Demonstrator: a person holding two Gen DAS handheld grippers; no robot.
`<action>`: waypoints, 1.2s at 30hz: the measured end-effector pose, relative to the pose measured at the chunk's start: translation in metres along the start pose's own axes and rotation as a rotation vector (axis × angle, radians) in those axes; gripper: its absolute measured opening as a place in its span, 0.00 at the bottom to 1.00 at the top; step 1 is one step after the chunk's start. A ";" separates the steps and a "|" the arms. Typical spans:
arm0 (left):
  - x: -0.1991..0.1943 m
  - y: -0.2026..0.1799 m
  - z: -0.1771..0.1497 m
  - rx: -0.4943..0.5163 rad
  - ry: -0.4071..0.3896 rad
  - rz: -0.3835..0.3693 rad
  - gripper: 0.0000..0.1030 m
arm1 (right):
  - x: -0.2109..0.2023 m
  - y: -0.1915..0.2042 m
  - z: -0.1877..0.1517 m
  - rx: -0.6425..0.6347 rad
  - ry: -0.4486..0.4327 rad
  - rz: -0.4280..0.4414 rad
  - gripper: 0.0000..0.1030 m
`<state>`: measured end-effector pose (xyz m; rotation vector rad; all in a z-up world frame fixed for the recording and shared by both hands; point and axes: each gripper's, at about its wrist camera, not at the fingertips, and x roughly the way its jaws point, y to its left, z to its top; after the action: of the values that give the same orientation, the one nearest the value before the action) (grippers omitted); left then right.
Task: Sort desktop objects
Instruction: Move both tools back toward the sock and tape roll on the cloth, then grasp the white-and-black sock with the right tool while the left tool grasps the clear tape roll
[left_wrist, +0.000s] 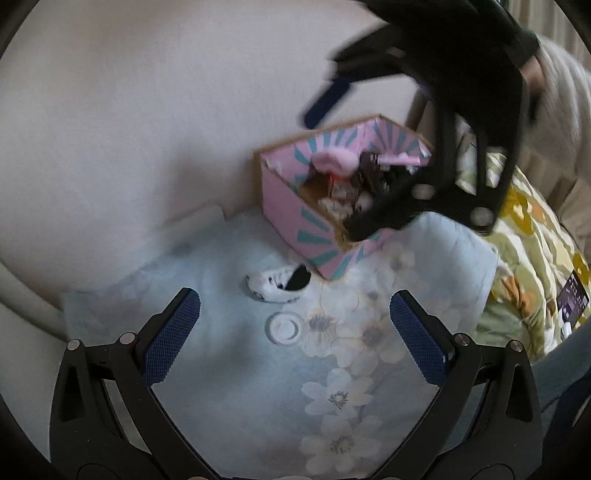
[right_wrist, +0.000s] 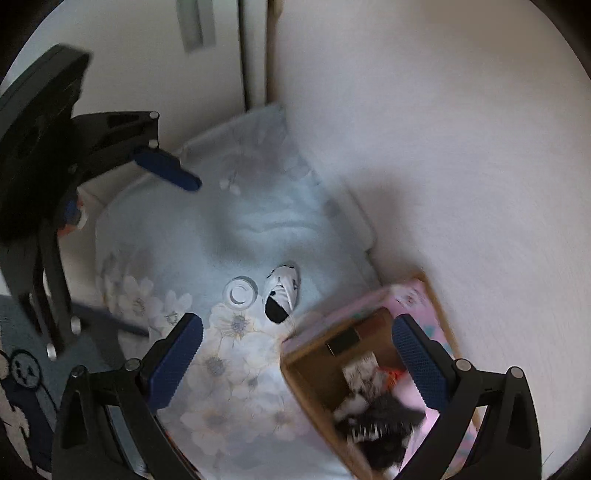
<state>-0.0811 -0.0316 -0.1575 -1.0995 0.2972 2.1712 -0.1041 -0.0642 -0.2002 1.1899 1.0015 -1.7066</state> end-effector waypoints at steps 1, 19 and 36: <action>0.014 0.002 -0.009 -0.006 0.007 -0.021 1.00 | 0.015 0.000 0.006 -0.018 0.028 0.010 0.99; 0.119 0.023 -0.056 -0.031 0.073 -0.056 0.76 | 0.146 0.017 0.023 -0.280 0.307 0.066 0.93; 0.131 0.004 -0.059 0.035 0.047 -0.026 0.36 | 0.156 0.004 0.006 -0.191 0.347 0.207 0.36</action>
<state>-0.1013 -0.0013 -0.2968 -1.1304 0.3391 2.1117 -0.1378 -0.0983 -0.3493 1.4362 1.1723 -1.2392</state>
